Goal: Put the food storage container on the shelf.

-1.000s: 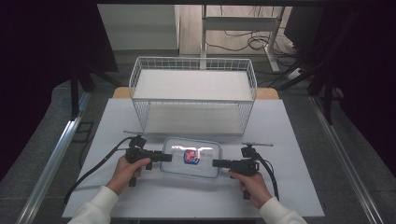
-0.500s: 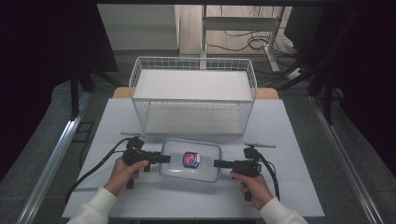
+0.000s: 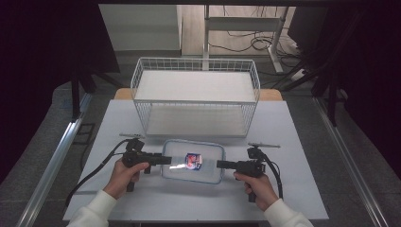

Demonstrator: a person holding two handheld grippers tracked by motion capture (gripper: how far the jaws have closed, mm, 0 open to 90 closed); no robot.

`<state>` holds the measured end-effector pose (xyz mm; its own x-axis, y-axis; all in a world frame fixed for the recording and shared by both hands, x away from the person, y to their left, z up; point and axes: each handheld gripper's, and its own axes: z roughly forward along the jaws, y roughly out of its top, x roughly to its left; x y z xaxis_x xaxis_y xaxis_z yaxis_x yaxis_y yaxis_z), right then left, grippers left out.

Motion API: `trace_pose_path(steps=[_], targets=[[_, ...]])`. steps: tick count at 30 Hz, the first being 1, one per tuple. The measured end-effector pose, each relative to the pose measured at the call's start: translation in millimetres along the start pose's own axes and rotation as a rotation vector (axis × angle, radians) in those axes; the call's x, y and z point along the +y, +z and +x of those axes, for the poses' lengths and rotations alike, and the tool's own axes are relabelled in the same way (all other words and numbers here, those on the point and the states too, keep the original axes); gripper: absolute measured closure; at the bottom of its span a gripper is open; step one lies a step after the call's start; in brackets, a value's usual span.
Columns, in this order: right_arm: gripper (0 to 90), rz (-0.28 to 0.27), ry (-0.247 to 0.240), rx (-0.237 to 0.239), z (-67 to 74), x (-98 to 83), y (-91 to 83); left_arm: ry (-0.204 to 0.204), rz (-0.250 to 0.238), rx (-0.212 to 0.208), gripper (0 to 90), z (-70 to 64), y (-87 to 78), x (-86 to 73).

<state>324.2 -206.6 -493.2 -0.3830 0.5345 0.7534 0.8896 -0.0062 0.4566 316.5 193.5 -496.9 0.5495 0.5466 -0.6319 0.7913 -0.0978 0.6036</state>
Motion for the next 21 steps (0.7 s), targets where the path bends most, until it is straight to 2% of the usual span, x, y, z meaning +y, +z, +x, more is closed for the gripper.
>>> trace_pose_path(steps=[6,9,16,19,21], targets=[[53.0,-0.006,-0.018,0.002,2.0,4.2,0.7,0.0,-0.015,0.007,47.5,-0.5,-2.2,2.2],[52.6,-0.012,-0.057,-0.005,4.9,9.1,1.6,0.017,-0.024,0.028,47.4,-3.6,-4.2,6.1],[52.3,-0.022,-0.082,-0.005,5.2,19.1,2.5,0.034,-0.031,0.044,47.5,-2.8,-4.6,15.0],[52.2,-0.028,-0.126,-0.005,6.0,31.8,6.3,0.043,-0.044,0.053,47.5,0.2,-6.1,20.8],[52.3,-0.03,-0.137,-0.002,6.0,39.5,9.0,0.048,-0.064,0.065,47.5,4.1,-7.4,28.0]])
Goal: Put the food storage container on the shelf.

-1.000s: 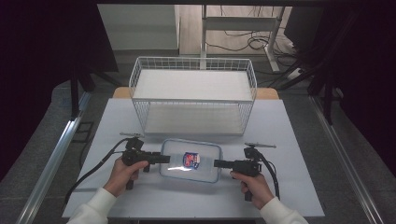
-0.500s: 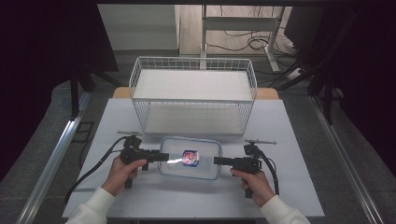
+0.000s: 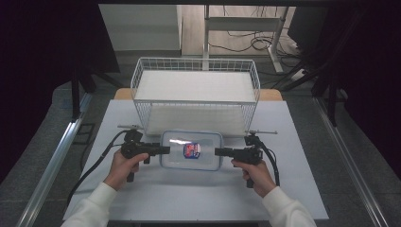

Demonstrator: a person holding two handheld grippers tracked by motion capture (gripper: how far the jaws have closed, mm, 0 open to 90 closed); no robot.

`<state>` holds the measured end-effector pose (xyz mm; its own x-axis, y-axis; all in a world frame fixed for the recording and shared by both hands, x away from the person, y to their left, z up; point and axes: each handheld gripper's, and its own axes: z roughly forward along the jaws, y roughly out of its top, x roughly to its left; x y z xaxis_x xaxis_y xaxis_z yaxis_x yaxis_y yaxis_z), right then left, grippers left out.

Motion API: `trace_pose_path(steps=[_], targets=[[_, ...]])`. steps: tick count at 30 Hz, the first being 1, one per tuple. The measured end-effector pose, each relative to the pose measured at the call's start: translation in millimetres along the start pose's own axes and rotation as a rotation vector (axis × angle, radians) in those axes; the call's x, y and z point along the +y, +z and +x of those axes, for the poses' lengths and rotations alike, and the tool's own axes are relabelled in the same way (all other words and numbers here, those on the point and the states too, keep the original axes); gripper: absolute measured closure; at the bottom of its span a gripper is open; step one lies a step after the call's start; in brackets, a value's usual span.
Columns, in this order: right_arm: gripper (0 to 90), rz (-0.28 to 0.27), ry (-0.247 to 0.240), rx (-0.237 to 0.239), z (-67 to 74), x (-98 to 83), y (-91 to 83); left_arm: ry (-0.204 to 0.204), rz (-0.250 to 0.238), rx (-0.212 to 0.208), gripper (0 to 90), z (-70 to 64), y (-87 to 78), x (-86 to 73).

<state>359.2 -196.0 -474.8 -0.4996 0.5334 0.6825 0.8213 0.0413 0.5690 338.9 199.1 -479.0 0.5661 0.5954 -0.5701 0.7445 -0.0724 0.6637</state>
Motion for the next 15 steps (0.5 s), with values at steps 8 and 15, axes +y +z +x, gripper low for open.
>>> trace_pose_path(steps=[8,15], targets=[[52.0,-0.016,-0.075,-0.022,-6.6,31.0,15.8,-0.009,-0.024,0.029,46.9,20.3,7.7,16.2],[50.8,-0.028,-0.05,-0.036,-30.7,46.3,29.3,-0.037,-0.033,0.036,47.1,38.4,25.0,23.6]])
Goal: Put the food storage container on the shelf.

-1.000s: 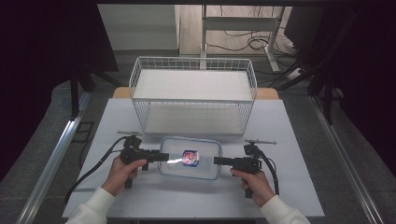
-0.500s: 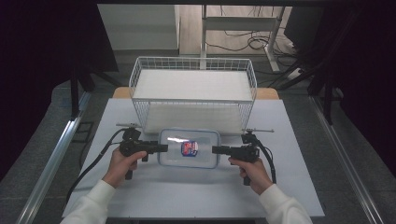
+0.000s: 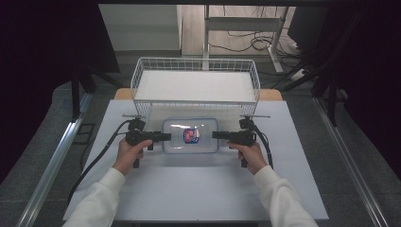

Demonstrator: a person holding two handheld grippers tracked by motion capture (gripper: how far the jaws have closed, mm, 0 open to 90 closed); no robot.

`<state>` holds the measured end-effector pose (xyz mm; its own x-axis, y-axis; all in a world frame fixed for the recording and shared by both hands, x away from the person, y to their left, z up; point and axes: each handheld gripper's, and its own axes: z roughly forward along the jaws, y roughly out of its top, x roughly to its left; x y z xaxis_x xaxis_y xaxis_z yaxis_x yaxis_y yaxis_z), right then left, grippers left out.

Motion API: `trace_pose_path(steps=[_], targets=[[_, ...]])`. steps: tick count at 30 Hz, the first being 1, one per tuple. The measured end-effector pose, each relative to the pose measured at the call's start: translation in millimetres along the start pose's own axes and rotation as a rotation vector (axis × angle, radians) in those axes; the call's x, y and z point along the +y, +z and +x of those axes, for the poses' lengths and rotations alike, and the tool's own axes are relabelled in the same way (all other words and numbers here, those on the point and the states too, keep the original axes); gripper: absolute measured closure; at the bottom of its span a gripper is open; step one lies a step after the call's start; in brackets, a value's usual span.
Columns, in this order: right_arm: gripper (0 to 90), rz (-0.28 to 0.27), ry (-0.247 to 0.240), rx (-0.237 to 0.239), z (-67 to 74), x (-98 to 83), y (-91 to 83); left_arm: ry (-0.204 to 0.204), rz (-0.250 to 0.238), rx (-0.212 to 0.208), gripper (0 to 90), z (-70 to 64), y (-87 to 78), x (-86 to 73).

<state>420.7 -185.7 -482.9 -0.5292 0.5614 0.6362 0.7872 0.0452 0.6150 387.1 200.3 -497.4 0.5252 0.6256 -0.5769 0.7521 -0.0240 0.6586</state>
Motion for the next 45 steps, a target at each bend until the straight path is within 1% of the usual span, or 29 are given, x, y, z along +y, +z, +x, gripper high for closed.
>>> trace_pose_path(steps=[2,3,9,12,13,14,16,17,19,23,24,25,28,29,30,31,32,33,34,35,37,38,39,40,41,42,43,44,45], targets=[[50.6,0.001,0.012,0.001,-3.4,-0.2,2.0,-0.005,0.001,0.003,47.1,1.8,2.4,0.5],[50.2,0.006,0.027,-0.009,-9.0,-0.9,5.2,-0.007,0.006,0.0,47.1,5.9,6.6,1.6],[49.7,-0.014,0.055,-0.018,-15.9,-0.3,7.1,-0.021,-0.01,-0.007,47.0,10.1,12.8,4.2],[49.4,-0.022,0.093,-0.019,-17.6,-0.5,7.8,-0.045,-0.019,-0.006,46.5,12.3,14.7,5.2],[49.0,-0.029,0.099,-0.026,-17.5,-0.5,8.6,-0.06,-0.018,-0.007,46.2,13.0,15.2,5.5],[49.0,-0.029,0.099,-0.026,-17.5,-0.5,8.6,-0.06,-0.018,-0.007,45.9,13.0,15.2,5.5],[48.3,-0.05,0.116,-0.039,-16.7,-0.8,10.6,-0.079,-0.024,-0.004,45.6,14.2,16.8,6.2],[48.1,-0.064,0.139,-0.049,-17.8,-1.0,11.8,-0.108,-0.033,-0.009,45.0,15.2,18.6,6.5],[48.0,-0.073,0.149,-0.052,-18.5,-1.2,12.3,-0.121,-0.037,-0.008,44.6,15.4,19.6,6.7],[47.5,-0.11,0.189,-0.088,-17.8,-1.7,15.5,-0.124,-0.039,-0.005,41.5,18.3,23.2,7.2],[47.5,-0.11,0.189,-0.088,-17.8,-1.7,15.5,-0.126,-0.039,-0.005,41.5,18.8,23.8,7.1],[47.0,-0.13,0.188,-0.102,-18.2,-2.4,17.3,-0.129,-0.036,-0.014,40.0,19.4,24.8,6.8],[45.7,-0.13,0.184,-0.11,-17.1,-2.4,17.1,-0.129,-0.035,-0.016,38.1,19.9,25.3,6.4],[41.1,-0.136,0.173,-0.121,-15.4,-2.9,17.2,-0.125,-0.033,-0.002,36.4,19.6,25.3,5.9],[41.1,-0.136,0.173,-0.121,-15.4,-2.9,17.2,-0.125,-0.033,-0.002,33.9,19.6,25.3,5.9],[36.4,-0.145,0.147,-0.152,-12.1,-3.7,16.9,-0.114,-0.036,0.0,31.8,18.4,24.0,5.2],[36.4,-0.145,0.147,-0.152,-12.1,-3.7,16.9,-0.114,-0.036,0.0,30.5,18.4,24.0,5.2],[33.0,-0.145,0.122,-0.179,-4.5,-5.1,14.0,-0.098,-0.046,0.014,28.9,14.2,20.0,4.1],[33.0,-0.145,0.122,-0.179,-4.5,-5.1,14.0,-0.098,-0.046,0.014,27.0,14.2,20.0,4.1],[29.4,-0.149,0.062,-0.224,4.5,-7.0,9.8,-0.076,-0.062,0.021,25.6,8.8,13.8,2.9],[31.0,-0.177,0.006,-0.26,15.3,-11.8,2.7,-0.045,-0.063,0.051,23.0,3.4,3.8,0.9],[31.0,-0.177,0.006,-0.26,15.3,-11.8,2.7,-0.045,-0.063,0.051,22.5,3.4,3.8,0.9],[32.3,-0.185,-0.053,-0.28,24.4,-18.9,-5.9,-0.027,-0.084,0.06,22.2,-2.4,-8.5,-3.6],[32.3,-0.185,-0.053,-0.28,24.4,-18.9,-5.9,-0.027,-0.084,0.06,21.8,-2.4,-8.5,-3.6],[38.5,-0.164,-0.145,-0.3,33.1,-28.1,-14.1,0.007,-0.094,0.075,21.7,-11.1,-21.1,-9.8],[40.6,-0.147,-0.189,-0.318,37.5,-33.6,-17.3,0.007,-0.094,0.075,21.5,-11.1,-21.1,-9.8],[45.3,-0.134,-0.23,-0.337,42.0,-39.8,-19.8,0.038,-0.087,0.09,21.3,-16.7,-26.1,-13.1],[45.3,-0.134,-0.23,-0.337,42.0,-39.8,-19.8,0.072,-0.078,0.102,21.3,-23.0,-30.8,-17.3],[53.9,-0.096,-0.311,-0.346,51.3,-52.4,-22.8,0.138,-0.057,0.112,21.5,-35.3,-38.4,-26.7]])
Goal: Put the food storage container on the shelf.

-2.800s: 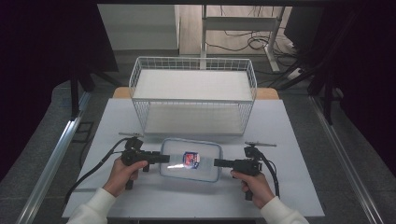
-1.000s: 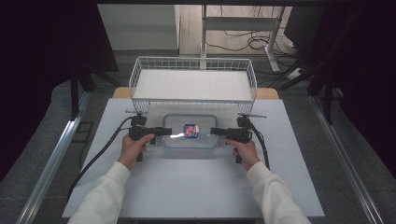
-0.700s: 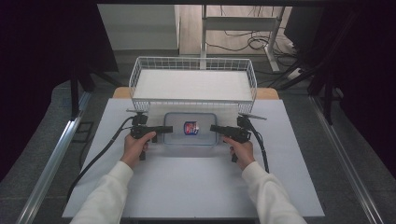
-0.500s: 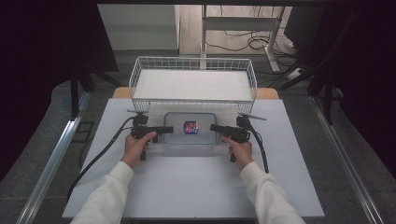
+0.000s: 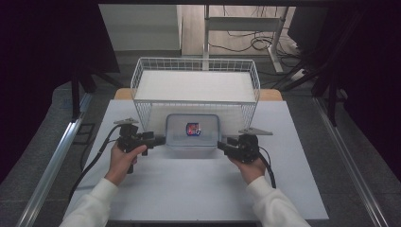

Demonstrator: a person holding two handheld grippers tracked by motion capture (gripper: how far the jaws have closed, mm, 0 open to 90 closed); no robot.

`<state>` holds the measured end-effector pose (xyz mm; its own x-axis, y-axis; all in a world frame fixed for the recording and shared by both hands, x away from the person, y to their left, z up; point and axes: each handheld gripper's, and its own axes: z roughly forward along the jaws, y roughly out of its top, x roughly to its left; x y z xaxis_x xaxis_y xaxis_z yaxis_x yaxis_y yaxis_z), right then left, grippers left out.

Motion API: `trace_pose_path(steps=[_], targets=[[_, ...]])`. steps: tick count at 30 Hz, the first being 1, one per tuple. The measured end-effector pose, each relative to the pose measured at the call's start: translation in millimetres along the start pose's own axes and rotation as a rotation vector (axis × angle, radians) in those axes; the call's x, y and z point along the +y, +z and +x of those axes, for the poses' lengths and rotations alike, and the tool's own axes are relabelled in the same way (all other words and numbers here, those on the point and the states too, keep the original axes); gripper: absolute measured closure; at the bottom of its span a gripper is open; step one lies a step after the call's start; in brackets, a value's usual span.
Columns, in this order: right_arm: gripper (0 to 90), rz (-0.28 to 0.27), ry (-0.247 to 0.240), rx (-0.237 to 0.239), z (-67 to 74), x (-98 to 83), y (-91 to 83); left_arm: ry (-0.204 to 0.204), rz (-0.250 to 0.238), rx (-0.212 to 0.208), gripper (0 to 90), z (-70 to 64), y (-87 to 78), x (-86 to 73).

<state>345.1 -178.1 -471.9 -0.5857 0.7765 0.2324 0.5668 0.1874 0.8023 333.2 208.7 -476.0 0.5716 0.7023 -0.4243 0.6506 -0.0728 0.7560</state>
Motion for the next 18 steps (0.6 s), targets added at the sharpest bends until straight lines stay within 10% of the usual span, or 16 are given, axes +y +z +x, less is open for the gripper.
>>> trace_pose_path(steps=[6,18], targets=[[82.1,0.085,-0.287,0.019,35.9,-17.5,-0.4,0.086,0.028,-0.008,21.5,-24.8,-15.5,-18.8],[89.1,0.23,-0.403,0.027,62.7,-21.6,71.3,0.114,0.08,0.026,22.6,-36.1,-26.8,-46.5]])
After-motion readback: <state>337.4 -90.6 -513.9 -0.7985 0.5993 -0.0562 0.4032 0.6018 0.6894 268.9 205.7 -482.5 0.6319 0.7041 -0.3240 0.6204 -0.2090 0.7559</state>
